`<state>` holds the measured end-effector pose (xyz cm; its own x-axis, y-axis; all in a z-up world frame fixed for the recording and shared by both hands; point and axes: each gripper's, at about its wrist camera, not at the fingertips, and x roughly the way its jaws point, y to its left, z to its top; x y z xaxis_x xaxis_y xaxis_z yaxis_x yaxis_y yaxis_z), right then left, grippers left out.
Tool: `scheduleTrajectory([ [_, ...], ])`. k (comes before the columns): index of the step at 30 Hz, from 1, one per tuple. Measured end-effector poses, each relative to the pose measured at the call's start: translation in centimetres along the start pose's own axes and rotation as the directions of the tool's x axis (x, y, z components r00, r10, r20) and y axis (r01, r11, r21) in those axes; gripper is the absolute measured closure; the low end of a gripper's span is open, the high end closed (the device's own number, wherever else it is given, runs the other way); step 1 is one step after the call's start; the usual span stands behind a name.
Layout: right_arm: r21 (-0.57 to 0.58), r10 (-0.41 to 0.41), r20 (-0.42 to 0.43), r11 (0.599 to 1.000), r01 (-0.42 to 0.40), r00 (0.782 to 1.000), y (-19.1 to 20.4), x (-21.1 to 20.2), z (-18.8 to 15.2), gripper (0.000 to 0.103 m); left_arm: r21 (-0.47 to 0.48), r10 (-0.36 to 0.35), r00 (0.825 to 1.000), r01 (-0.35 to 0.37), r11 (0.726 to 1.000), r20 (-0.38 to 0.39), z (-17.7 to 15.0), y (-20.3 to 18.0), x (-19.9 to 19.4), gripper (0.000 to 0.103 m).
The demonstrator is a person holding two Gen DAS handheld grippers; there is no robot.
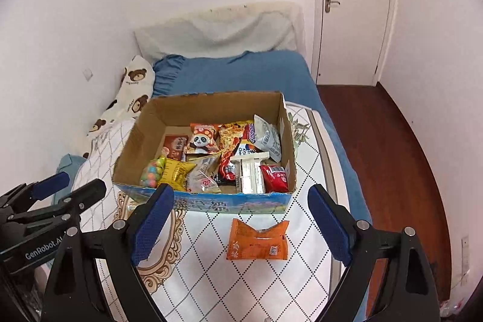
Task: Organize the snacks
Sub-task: 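Grasp the round yellow candy with left tool while right tool grasps the orange packet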
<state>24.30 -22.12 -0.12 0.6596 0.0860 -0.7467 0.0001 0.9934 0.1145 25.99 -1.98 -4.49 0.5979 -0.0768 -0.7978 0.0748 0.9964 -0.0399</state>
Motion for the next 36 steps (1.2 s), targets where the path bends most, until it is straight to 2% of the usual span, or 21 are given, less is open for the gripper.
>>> scheduleTrajectory([
  [7, 0.026, 0.008, 0.051, 1.0, -0.009, 0.999, 0.0, -3.0, -1.2, 0.011, 0.019, 0.005, 1.0, -0.005, 1.0, 0.015, -1.3, -0.8, -1.6, 0.027],
  [12, 0.052, 0.044, 0.015, 0.998, -0.045, 0.999, -0.8, -2.6, -1.9, 0.01, 0.001, 0.02, 1.0, -0.02, 1.0, -0.006, -1.8, -0.5, -1.2, 0.027],
  [16, 0.095, 0.078, -0.084, 0.993, -0.07, 0.993, -2.4, 1.6, -3.1, 0.007, -0.02, 0.074, 0.997, -0.075, 0.997, -0.035, -2.4, 0.2, 0.5, 0.024],
  [20, 0.103, 0.09, -0.221, 0.992, -0.068, 0.971, -3.8, 8.7, -5.3, 0.007, -0.033, 0.155, 0.982, -0.16, 0.987, -0.109, -4.0, 1.4, 3.7, 0.024],
  [22, 0.117, 0.099, -0.283, 0.991, -0.068, 0.954, -4.8, 12.9, -6.6, 0.007, -0.039, 0.188, 0.972, -0.195, 0.98, -0.143, -5.0, 2.0, 5.2, 0.024],
  [24, 0.159, 0.121, -0.338, 0.985, -0.07, 0.933, -6.1, 16.5, -7.9, 0.007, -0.053, 0.214, 0.952, -0.231, 0.972, -0.218, -6.5, 3.0, 7.7, 0.024],
  [26, 0.199, 0.142, -0.376, 0.977, -0.069, 0.916, -6.9, 19.2, -9.0, 0.016, -0.07, 0.228, 0.936, -0.255, 0.964, -0.267, -7.8, 3.8, 9.4, 0.024],
  [27, 0.218, 0.164, -0.391, 0.972, -0.082, 0.906, -7.1, 20.2, -9.6, 0.02, -0.078, 0.229, 0.93, -0.261, 0.962, -0.288, -8.5, 4.1, 10.2, 0.024],
  [28, 0.237, 0.177, -0.407, 0.968, -0.083, 0.896, -7.1, 20.9, -10.1, 0.029, -0.089, 0.229, 0.923, -0.268, 0.959, -0.31, -9.3, 4.5, 11.0, 0.024],
  [32, 0.275, 0.238, -0.462, 0.954, -0.117, 0.854, -5.6, 21.0, -12.2, 0.031, -0.109, 0.24, 0.878, -0.31, 0.945, -0.413, -12.7, 6.1, 13.9, 0.024],
  [33, 0.282, 0.273, -0.483, 0.948, -0.147, 0.832, -4.8, 20.8, -12.7, 0.031, -0.114, 0.234, 0.873, -0.309, 0.944, -0.428, -13.1, 6.3, 14.2, 0.024],
  [35, 0.329, 0.383, -0.515, 0.915, -0.235, 0.767, -3.2, 19.9, -13.6, 0.03, -0.131, 0.218, 0.859, -0.309, 0.942, -0.463, -14.1, 7.1, 14.9, 0.024],
  [36, 0.33, 0.402, -0.518, 0.908, -0.257, 0.755, -2.7, 19.4, -13.7, 0.03, -0.133, 0.215, 0.857, -0.309, 0.942, -0.468, -14.3, 7.3, 15.0, 0.024],
])
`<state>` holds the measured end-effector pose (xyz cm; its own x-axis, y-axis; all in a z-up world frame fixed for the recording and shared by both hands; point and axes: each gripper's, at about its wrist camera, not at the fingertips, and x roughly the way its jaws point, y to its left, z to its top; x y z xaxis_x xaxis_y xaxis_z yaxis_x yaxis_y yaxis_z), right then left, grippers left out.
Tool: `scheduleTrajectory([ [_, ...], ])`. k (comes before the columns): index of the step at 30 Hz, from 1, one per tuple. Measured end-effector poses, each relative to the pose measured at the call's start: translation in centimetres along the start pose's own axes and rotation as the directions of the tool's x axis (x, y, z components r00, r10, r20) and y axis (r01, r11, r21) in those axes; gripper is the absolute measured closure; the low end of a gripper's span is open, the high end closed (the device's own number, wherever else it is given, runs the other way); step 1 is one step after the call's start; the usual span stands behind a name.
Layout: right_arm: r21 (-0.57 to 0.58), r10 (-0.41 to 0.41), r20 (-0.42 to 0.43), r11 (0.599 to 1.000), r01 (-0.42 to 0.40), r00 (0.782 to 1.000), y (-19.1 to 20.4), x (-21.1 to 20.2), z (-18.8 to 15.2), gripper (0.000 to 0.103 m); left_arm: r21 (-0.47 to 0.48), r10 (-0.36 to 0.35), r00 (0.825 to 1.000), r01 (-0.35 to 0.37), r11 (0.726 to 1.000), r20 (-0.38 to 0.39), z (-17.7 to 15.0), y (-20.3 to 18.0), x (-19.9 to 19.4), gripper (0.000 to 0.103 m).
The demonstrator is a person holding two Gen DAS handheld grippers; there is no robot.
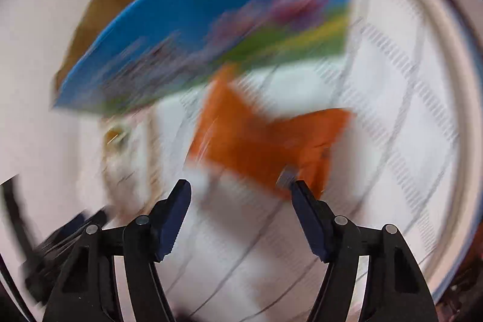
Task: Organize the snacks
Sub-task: 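Grasp the round yellow candy with left tool while right tool grasps the orange packet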
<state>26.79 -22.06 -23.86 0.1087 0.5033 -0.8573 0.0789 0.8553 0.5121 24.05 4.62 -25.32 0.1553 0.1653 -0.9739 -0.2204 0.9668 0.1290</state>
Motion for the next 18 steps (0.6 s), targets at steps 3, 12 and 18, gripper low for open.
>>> scheduleTrajectory([
  [3, -0.118, -0.063, 0.088, 0.99, 0.073, 0.994, 2.4, -2.2, -0.2, 0.022, -0.007, -0.004, 1.0, 0.004, 1.0, -0.017, 0.0, 0.9, 0.6, 0.024],
  [12, -0.387, -0.35, 0.111, 0.847, 0.365, 0.93, 4.5, 1.8, 4.9, 0.015, 0.207, 0.057, 0.998, -0.062, 0.976, 0.034, 5.1, -0.1, 2.9, 0.024],
  [18, -0.375, -0.448, 0.013, 0.827, 0.419, 0.894, 3.8, 5.7, 5.5, 0.015, 0.327, 0.042, 0.999, -0.033, 0.945, -0.019, 8.6, -1.0, 6.8, 0.024],
])
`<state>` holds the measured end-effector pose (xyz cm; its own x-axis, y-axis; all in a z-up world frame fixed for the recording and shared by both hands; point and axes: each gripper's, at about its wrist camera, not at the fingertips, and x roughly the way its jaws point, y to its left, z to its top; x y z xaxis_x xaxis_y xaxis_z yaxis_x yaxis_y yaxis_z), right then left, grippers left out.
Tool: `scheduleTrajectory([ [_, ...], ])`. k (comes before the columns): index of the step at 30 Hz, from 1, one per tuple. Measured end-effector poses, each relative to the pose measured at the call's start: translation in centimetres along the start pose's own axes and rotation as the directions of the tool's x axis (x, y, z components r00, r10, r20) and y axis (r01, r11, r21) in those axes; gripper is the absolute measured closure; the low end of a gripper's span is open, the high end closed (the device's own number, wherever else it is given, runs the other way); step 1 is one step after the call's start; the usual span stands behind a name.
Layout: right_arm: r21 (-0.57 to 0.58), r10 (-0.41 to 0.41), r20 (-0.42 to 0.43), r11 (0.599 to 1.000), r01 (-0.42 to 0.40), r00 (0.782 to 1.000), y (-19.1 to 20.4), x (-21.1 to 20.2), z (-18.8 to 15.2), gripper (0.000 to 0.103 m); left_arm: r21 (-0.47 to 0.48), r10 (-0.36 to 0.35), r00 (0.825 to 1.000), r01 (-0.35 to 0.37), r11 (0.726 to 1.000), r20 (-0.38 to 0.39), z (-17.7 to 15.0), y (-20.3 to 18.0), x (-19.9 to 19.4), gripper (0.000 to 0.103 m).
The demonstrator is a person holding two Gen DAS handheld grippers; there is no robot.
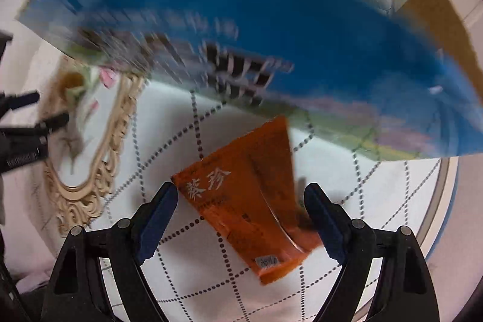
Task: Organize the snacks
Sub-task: 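Grasp the round yellow candy with left tool while right tool grasps the orange packet, then drop both items into the cardboard box and open both tools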
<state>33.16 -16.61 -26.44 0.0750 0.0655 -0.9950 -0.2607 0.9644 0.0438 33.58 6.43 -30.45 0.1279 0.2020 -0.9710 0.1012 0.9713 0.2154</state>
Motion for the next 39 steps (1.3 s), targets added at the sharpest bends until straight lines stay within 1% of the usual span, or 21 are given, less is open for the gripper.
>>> scheduleTrajectory([
  [3, 0.089, 0.045, -0.019, 0.995, -0.043, 0.999, -0.7, 0.5, -0.2, 0.026, 0.025, -0.047, 0.999, 0.046, 0.999, 0.01, 0.8, -0.1, 0.7, 0.024],
  [4, 0.133, 0.06, -0.032, 0.99, -0.055, 0.998, -1.1, 0.5, -0.3, 0.029, 0.033, -0.052, 0.998, 0.052, 0.998, 0.019, 1.0, -0.1, 1.1, 0.027],
  [7, 0.201, 0.098, -0.044, 0.976, -0.087, 0.994, -1.6, 0.2, -0.5, 0.034, 0.025, -0.12, 0.992, 0.119, 0.993, 0.026, 0.9, -0.2, 1.5, 0.057],
  [9, 0.224, 0.116, -0.046, 0.969, -0.103, 0.992, -1.7, 0.0, -0.8, 0.034, 0.036, -0.108, 0.993, 0.107, 0.994, 0.036, 0.7, -0.7, 1.2, 0.059],
  [10, 0.236, 0.127, -0.047, 0.965, -0.113, 0.991, -1.7, 0.0, -1.1, 0.034, 0.032, -0.118, 0.992, 0.116, 0.993, 0.041, 0.5, -0.9, 1.1, 0.061],
  [11, 0.244, 0.133, -0.046, 0.963, -0.118, 0.99, -1.8, 0.0, -1.3, 0.035, 0.009, -0.15, 0.988, 0.149, 0.989, 0.029, -0.1, -0.9, 1.0, 0.061],
  [13, 0.266, 0.141, -0.042, 0.956, -0.125, 0.989, -2.1, -0.1, -2.1, 0.035, -0.033, -0.187, 0.982, 0.187, 0.982, 0.008, -1.2, -1.0, 0.8, 0.061],
  [15, 0.307, 0.167, -0.039, 0.94, -0.147, 0.985, -2.7, -0.2, -3.4, 0.035, -0.085, -0.244, 0.97, 0.241, 0.967, -0.021, -3.1, -1.3, 0.6, 0.061],
  [16, 0.327, 0.175, -0.034, 0.932, -0.154, 0.984, -2.9, -0.2, -3.9, 0.035, -0.112, -0.281, 0.959, 0.276, 0.955, -0.035, -4.2, -1.5, 0.5, 0.061],
  [19, 0.385, 0.238, -0.032, 0.899, -0.208, 0.971, -3.6, -0.2, -5.6, 0.035, -0.166, -0.383, 0.92, 0.366, 0.916, -0.083, -7.3, -3.0, 0.1, 0.061],
  [20, 0.395, 0.253, -0.029, 0.892, -0.221, 0.967, -3.6, 0.0, -6.2, 0.034, -0.184, -0.418, 0.903, 0.397, 0.899, -0.099, -8.3, -3.7, 0.1, 0.061],
  [22, 0.378, 0.262, -0.044, 0.898, -0.227, 0.964, -3.6, 0.3, -7.3, 0.029, -0.189, -0.46, 0.881, 0.435, 0.88, -0.114, -9.0, -4.4, 0.4, 0.059],
  [23, 0.369, 0.255, -0.042, 0.903, -0.222, 0.966, -3.6, 0.4, -7.9, 0.026, -0.188, -0.477, 0.87, 0.451, 0.872, -0.126, -9.2, -4.8, 0.8, 0.055],
  [25, 0.329, 0.226, -0.039, 0.923, -0.201, 0.973, -2.8, 0.1, -8.4, 0.025, -0.192, -0.488, 0.862, 0.46, 0.867, -0.136, -9.3, -4.8, 1.3, 0.054],
  [26, 0.304, 0.207, -0.034, 0.934, -0.188, 0.978, -2.6, -0.2, -8.5, 0.024, -0.208, -0.502, 0.854, 0.47, 0.858, -0.136, -9.3, -4.6, 1.3, 0.054],
  [28, 0.264, 0.171, -0.026, 0.951, -0.158, 0.985, -1.9, -0.9, -8.4, 0.024, -0.223, -0.514, 0.847, 0.479, 0.849, -0.135, -9.3, -3.8, 1.4, 0.053],
  [30, 0.242, 0.169, -0.015, 0.957, -0.16, 0.986, -0.7, -1.1, -8.3, 0.024, -0.227, -0.504, 0.856, 0.472, 0.852, -0.115, -9.2, -2.9, 1.1, 0.053],
  [33, 0.24, 0.174, -0.006, 0.956, -0.168, 0.985, -0.6, -1.0, -8.7, 0.024, -0.228, -0.49, 0.868, 0.463, 0.857, -0.078, -9.2, -2.6, 0.2, 0.053],
  [36, 0.255, 0.162, 0.001, 0.954, -0.157, 0.987, -0.3, 0.4, -8.5, 0.025, -0.203, -0.467, 0.88, 0.443, 0.873, -0.091, -8.6, -3.3, 0.4, 0.053],
  [37, 0.26, 0.156, -0.001, 0.954, -0.15, 0.988, -0.3, 0.7, -8.4, 0.027, -0.193, -0.46, 0.882, 0.437, 0.878, -0.097, -8.4, -4.0, 0.6, 0.05],
  [39, 0.25, 0.133, -0.005, 0.96, -0.128, 0.991, -0.2, 1.6, -8.4, 0.029, -0.186, -0.453, 0.885, 0.429, 0.884, -0.109, -8.0, -4.7, 1.6, 0.05],
])
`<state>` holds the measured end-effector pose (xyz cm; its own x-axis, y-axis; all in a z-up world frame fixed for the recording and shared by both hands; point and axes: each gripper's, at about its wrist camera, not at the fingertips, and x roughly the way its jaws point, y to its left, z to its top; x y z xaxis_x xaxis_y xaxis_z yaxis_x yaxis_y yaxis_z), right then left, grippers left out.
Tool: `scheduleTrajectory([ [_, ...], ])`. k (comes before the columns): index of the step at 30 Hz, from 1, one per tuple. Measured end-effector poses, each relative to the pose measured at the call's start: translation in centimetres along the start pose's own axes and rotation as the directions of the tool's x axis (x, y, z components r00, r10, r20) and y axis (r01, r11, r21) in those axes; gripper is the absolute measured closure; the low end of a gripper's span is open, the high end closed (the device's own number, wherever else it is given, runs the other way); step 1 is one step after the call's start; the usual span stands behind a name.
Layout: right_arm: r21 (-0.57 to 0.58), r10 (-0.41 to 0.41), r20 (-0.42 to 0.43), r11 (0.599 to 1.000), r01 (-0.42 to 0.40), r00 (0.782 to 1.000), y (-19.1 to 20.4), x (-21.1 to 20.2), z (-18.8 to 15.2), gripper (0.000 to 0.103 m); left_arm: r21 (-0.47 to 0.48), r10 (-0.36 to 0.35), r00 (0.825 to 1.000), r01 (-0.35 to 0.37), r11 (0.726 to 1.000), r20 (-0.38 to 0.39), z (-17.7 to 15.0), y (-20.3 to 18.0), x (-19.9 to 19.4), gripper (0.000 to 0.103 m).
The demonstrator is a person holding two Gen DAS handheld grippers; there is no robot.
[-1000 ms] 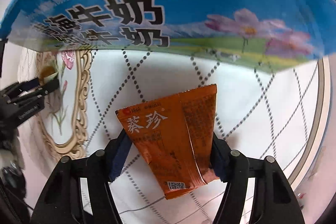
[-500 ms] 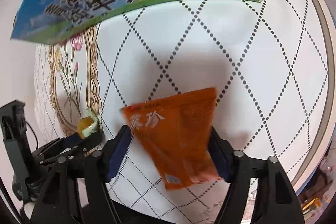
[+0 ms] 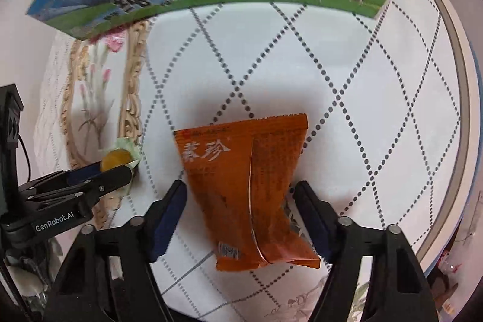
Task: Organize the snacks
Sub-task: 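Drop both items into the cardboard box and open both tools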
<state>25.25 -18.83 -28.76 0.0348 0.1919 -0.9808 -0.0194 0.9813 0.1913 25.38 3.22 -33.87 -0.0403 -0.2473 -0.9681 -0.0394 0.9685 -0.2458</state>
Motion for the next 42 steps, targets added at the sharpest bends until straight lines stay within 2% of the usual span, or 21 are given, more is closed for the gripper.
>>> scheduleTrajectory([
  [4, -0.054, -0.072, 0.025, 0.996, 0.073, 0.997, 1.1, 1.0, -0.2, 0.041, 0.026, 0.057, 0.997, -0.059, 0.998, 0.048, 0.1, -1.6, 0.2, 0.051],
  [8, -0.049, -0.046, 0.043, 0.998, 0.049, 0.998, 0.8, -0.1, -0.4, 0.048, 0.045, 0.08, 0.994, -0.083, 0.996, 0.074, -0.9, -3.6, -0.3, 0.053],
  [13, -0.025, 0.013, 0.067, 1.0, -0.012, 0.998, -0.2, -2.4, -0.9, 0.05, 0.068, 0.07, 0.994, -0.076, 0.995, 0.082, -2.4, -4.9, -1.6, 0.054],
  [15, -0.014, 0.046, 0.077, 0.999, -0.045, 0.996, -0.5, -3.8, -1.1, 0.05, 0.083, 0.051, 0.995, -0.058, 0.995, 0.089, -2.7, -6.2, -2.7, 0.055],
  [16, -0.014, 0.058, 0.082, 0.998, -0.057, 0.995, -0.5, -4.3, -1.2, 0.05, 0.088, 0.046, 0.995, -0.054, 0.995, 0.091, -1.7, -6.2, -3.9, 0.056],
  [18, -0.011, 0.083, 0.101, 0.997, -0.082, 0.991, -0.5, -5.6, -1.2, 0.05, 0.102, 0.031, 0.994, -0.042, 0.994, 0.106, -3.1, -7.2, -5.6, 0.057],
  [21, -0.005, 0.136, 0.132, 0.991, -0.137, 0.982, -0.6, -7.8, -0.7, 0.05, 0.111, -0.007, 0.992, -0.006, 0.994, 0.123, -3.0, -7.8, -7.7, 0.057],
  [27, 0.001, 0.216, 0.217, 0.975, -0.221, 0.952, -0.8, -12.7, 1.1, 0.05, 0.127, -0.101, 0.971, 0.075, 0.989, 0.217, -1.7, -9.3, -14.4, 0.058],
  [29, 0.003, 0.244, 0.246, 0.968, -0.252, 0.938, -0.5, -14.2, 2.2, 0.05, 0.14, -0.144, 0.956, 0.111, 0.984, 0.254, -0.7, -10.0, -17.3, 0.058],
  [30, 0.005, 0.256, 0.261, 0.964, -0.267, 0.931, -0.6, -15.0, 2.7, 0.05, 0.149, -0.154, 0.953, 0.118, 0.982, 0.26, 0.2, -8.6, -17.7, 0.058],
  [32, 0.001, 0.275, 0.289, 0.958, -0.288, 0.917, -0.4, -16.5, 4.1, 0.05, 0.164, -0.184, 0.941, 0.142, 0.976, 0.283, 2.5, -9.2, -20.0, 0.058],
  [34, -0.005, 0.274, 0.318, 0.958, -0.288, 0.908, -0.5, -17.9, 6.3, 0.05, 0.172, -0.195, 0.937, 0.149, 0.974, 0.29, 4.8, -9.1, -21.0, 0.058],
  [36, -0.007, 0.264, 0.339, 0.961, -0.278, 0.903, 0.0, -18.3, 8.5, 0.05, 0.186, -0.187, 0.932, 0.133, 0.974, 0.31, 7.4, -9.3, -22.3, 0.065],
  [39, -0.007, 0.223, 0.354, 0.972, -0.236, 0.908, 0.2, -18.8, 13.2, 0.05, 0.204, -0.145, 0.926, 0.076, 0.976, 0.349, 11.4, -9.7, -23.4, 0.066],
  [42, 0.009, 0.187, 0.334, 0.98, -0.201, 0.924, 0.6, -17.7, 17.5, 0.05, 0.196, -0.086, 0.93, 0.015, 0.981, 0.358, 16.9, -9.7, -22.8, 0.066],
])
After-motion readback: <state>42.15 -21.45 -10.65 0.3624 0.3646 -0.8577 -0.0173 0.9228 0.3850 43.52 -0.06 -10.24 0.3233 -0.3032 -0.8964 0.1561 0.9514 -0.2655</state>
